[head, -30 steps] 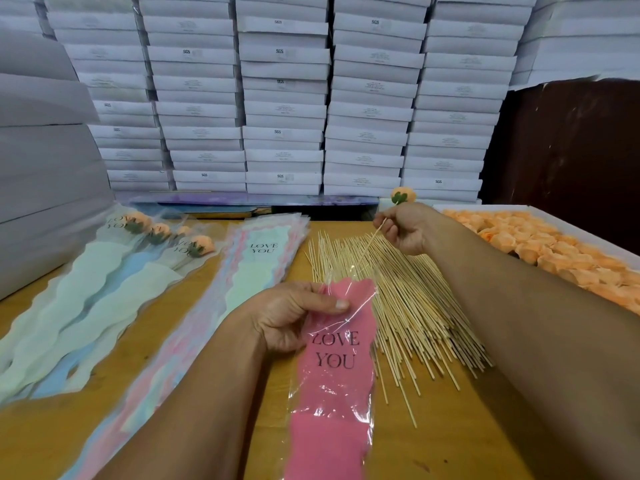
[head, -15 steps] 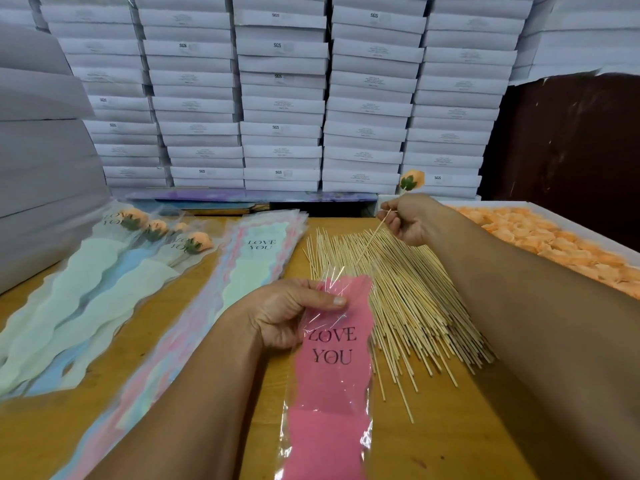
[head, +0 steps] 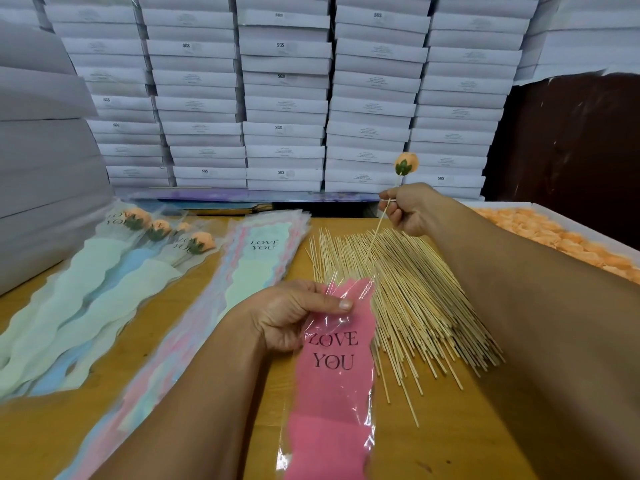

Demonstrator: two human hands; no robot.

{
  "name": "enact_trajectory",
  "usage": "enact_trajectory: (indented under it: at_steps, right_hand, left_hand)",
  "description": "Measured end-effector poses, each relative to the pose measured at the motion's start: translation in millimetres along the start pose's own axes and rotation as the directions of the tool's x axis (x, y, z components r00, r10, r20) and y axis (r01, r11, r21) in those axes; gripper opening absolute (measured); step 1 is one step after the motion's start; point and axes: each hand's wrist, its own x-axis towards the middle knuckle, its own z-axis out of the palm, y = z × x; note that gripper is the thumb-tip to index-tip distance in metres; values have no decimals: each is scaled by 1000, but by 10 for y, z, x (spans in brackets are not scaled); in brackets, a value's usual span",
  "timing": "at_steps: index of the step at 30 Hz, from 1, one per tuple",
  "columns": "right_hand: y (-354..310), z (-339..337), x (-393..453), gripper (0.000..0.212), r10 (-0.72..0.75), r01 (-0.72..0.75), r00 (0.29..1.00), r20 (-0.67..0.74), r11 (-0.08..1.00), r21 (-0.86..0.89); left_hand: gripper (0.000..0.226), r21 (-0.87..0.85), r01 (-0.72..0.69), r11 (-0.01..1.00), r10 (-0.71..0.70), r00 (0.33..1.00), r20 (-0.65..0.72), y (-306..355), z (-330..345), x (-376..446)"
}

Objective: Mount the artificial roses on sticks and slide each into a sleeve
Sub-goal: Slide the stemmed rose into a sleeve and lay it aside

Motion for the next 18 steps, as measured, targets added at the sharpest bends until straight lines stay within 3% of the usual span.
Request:
enact_trajectory:
  at_steps: [3, 18]
  right_hand:
    - [-10, -13, -2, 18, -22, 22, 999, -23, 1000, -1]
    - [104, 78, -123, 16, -26, 28, 999, 30, 999, -44]
  left_hand:
    - [43, -6, -4, 1000, 4, 1000, -1, -3, -5, 2]
    - [9, -56, -3, 998, 0, 999, -51, -5, -18, 27]
